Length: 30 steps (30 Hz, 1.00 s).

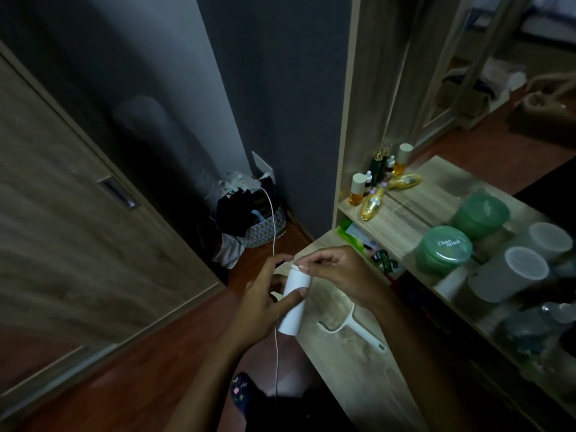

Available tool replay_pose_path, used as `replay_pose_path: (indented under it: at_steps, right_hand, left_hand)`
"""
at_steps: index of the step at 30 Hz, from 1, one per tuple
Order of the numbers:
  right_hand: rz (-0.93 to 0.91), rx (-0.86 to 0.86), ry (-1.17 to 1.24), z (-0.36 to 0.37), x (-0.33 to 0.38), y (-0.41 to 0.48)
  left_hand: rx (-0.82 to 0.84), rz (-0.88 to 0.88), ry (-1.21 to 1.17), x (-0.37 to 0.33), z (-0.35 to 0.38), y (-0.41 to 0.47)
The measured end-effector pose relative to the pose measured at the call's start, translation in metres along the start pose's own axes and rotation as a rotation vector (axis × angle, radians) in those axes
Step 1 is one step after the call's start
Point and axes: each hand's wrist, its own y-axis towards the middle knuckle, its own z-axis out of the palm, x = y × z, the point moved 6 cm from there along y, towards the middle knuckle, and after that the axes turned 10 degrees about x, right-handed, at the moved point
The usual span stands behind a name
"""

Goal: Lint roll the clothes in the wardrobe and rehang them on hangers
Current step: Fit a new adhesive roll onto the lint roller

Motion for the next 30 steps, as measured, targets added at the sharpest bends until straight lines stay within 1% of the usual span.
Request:
replay_pose_path:
  at_steps: [12, 17, 22, 27, 30]
  right_hand:
    - [0.139, -0.064, 0.11, -0.018, -0.015, -0.012]
    - [0.148, -0.11, 0.127, -0.028, -0.024, -0.012]
    - [0.161, -0.193, 0.131, -0.04, -0.035, -0.014]
    - [0.184, -0.206, 0.098, -0.054, -0.047, -0.01]
    - [0.183, -0.242, 0.13, -0.063, -0.059, -0.007]
  left_hand:
    - [0.036, 0.009, -0.025, 0.003, 0.026, 0.012]
    - [0.046, 0.004, -0.015, 0.006, 0.032, 0.023]
    - [0.066, 0.0, -0.009, 0.011, 0.039, 0.035]
    - [0.079, 0.0, 0.002, 0.018, 0.047, 0.05]
    - [0.06, -0.027, -0.029, 0.023, 0.049, 0.06]
